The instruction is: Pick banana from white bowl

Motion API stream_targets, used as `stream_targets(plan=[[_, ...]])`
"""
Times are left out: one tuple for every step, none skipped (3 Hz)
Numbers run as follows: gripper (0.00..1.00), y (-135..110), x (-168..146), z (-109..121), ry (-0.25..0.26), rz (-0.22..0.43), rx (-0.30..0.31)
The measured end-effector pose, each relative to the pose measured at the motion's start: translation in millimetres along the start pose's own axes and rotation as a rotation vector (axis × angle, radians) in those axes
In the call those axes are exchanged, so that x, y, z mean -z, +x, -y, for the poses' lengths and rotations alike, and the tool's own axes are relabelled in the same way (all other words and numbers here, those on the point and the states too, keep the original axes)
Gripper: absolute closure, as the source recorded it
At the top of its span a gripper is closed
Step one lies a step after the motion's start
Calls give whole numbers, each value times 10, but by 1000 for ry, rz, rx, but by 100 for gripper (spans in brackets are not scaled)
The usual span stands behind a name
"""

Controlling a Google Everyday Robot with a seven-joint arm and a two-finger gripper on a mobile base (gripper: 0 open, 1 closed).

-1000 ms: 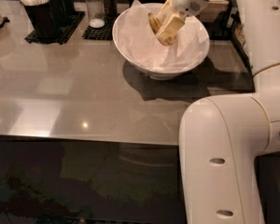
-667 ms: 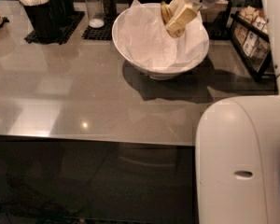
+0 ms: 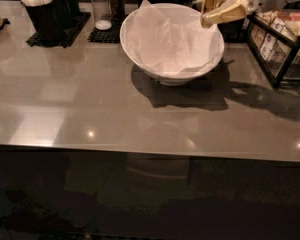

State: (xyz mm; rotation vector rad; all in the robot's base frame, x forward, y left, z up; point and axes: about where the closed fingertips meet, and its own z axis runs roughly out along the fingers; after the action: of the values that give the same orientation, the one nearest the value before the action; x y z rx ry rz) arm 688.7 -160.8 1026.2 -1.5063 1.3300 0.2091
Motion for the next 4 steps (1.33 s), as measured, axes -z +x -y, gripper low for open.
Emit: stream_targets(plan=[[100, -155, 395, -139, 136, 114, 8], [100, -31, 392, -602, 138, 186, -65], [100, 131, 220, -1006, 85, 233, -153], [100, 167, 318, -1391, 92, 192, -195]])
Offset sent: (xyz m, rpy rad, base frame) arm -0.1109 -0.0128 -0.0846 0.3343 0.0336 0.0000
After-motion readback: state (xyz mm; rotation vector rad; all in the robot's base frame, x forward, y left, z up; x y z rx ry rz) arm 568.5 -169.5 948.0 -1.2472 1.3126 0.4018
